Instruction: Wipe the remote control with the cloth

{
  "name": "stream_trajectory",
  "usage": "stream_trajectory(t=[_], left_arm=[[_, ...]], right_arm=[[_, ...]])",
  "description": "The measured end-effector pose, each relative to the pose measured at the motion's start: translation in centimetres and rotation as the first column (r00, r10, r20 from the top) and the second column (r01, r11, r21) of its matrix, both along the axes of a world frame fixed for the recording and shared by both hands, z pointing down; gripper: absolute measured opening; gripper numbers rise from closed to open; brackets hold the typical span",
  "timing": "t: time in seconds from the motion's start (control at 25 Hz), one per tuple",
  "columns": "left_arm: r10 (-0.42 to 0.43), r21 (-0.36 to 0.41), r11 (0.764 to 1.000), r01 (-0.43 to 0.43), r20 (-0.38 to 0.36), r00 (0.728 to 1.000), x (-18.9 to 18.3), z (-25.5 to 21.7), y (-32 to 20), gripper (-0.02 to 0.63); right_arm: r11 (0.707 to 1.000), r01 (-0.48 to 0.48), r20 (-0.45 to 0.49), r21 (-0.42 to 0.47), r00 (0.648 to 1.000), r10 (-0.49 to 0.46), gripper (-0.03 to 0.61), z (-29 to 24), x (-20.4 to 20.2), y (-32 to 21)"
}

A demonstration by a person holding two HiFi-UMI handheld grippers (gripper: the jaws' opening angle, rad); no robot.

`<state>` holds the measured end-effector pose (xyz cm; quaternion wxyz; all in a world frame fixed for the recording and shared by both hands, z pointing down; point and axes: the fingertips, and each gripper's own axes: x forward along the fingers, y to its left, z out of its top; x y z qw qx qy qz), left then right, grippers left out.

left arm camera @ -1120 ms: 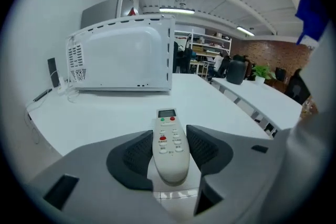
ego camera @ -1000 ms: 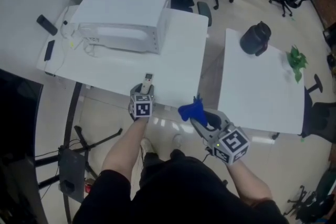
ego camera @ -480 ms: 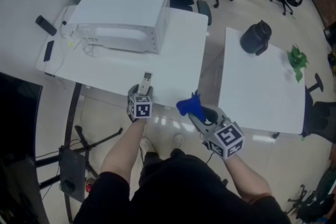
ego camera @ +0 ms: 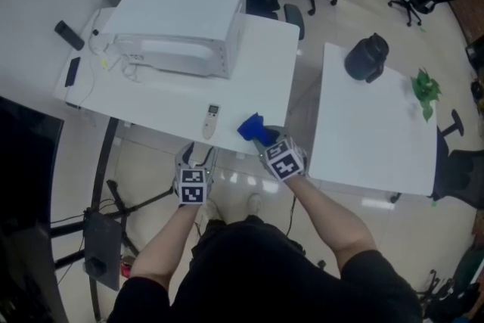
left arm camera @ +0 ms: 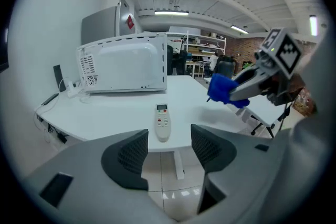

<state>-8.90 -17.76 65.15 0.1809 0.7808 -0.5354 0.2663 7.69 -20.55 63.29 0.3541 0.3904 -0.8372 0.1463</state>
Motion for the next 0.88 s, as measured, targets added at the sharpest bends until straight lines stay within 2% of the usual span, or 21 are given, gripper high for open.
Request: stream_trajectory(t=[0.28,0.48,0.6,0.72,0.88], left_arm=[[0.022,-0.016,1.0,-0.023,-0.033,0.999,-0.3,-1.6,3.2,0.261],[0.05,-0.001,0.999,-0.05,-0.038,0.998,0.0,-2.3,3.5,0.261],[0.061,0.011,0.998,-0.061,-0.045,0.997,-0.1,-2.9,3.5,0.261],[0.103,0.059,0.993,-0.1,-0.041,0.994,0.4,-5.1,3.5,0.261],[0.19,0.167,0.969,-0.18,-0.044,0.981,1.8,-10.4,4.0,0.261]], right_arm=[[0.995,-0.017,-0.137,-0.096,0.991,0.004,0.143,6.1,-0.2,-2.1],[0.993,-0.049,-0.162,-0.11,0.986,0.031,0.188,8.1,-0.1,-2.3],[0.996,-0.063,-0.14,-0.064,0.989,0.053,0.253,6.8,0.0,-2.3],[0.995,-0.092,-0.07,0.04,0.993,0.095,0.254,2.3,0.4,-2.0],[0.982,-0.1,0.085,0.163,0.993,0.087,0.253,-6.3,-1.1,1.1]])
